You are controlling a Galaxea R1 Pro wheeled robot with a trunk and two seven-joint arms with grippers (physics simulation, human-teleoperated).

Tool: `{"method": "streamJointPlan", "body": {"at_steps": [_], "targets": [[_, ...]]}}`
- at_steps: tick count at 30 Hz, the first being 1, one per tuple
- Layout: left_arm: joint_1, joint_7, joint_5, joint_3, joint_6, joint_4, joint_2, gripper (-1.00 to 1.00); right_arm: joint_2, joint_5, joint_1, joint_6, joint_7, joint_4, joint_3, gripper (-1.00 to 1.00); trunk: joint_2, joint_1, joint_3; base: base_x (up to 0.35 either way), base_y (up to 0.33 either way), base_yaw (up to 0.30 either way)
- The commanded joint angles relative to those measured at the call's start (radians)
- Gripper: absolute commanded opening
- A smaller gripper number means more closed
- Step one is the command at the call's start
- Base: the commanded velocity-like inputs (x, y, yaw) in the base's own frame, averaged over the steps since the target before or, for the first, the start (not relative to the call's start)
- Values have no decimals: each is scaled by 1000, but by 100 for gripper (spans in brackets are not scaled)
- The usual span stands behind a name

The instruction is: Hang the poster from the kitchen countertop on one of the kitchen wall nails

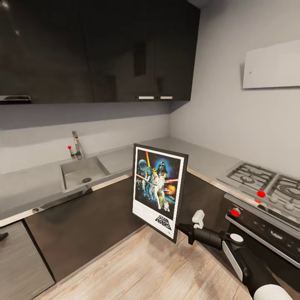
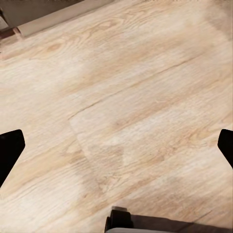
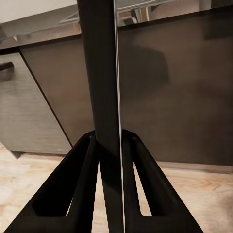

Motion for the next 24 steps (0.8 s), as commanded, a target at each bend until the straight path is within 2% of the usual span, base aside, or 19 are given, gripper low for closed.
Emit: {"method": "streamJointPlan", "body": {"at_steps": [1, 24], "targets": [[0, -6, 10, 2, 0, -1, 0, 100, -1, -12, -1, 9, 4, 0, 3, -100, 6, -4, 2, 0, 0, 0], [0, -6, 10, 2, 1, -1, 0, 100, -1, -12, -1, 10, 5, 0, 2, -100, 167, -92, 74, 0, 0, 0]]}}
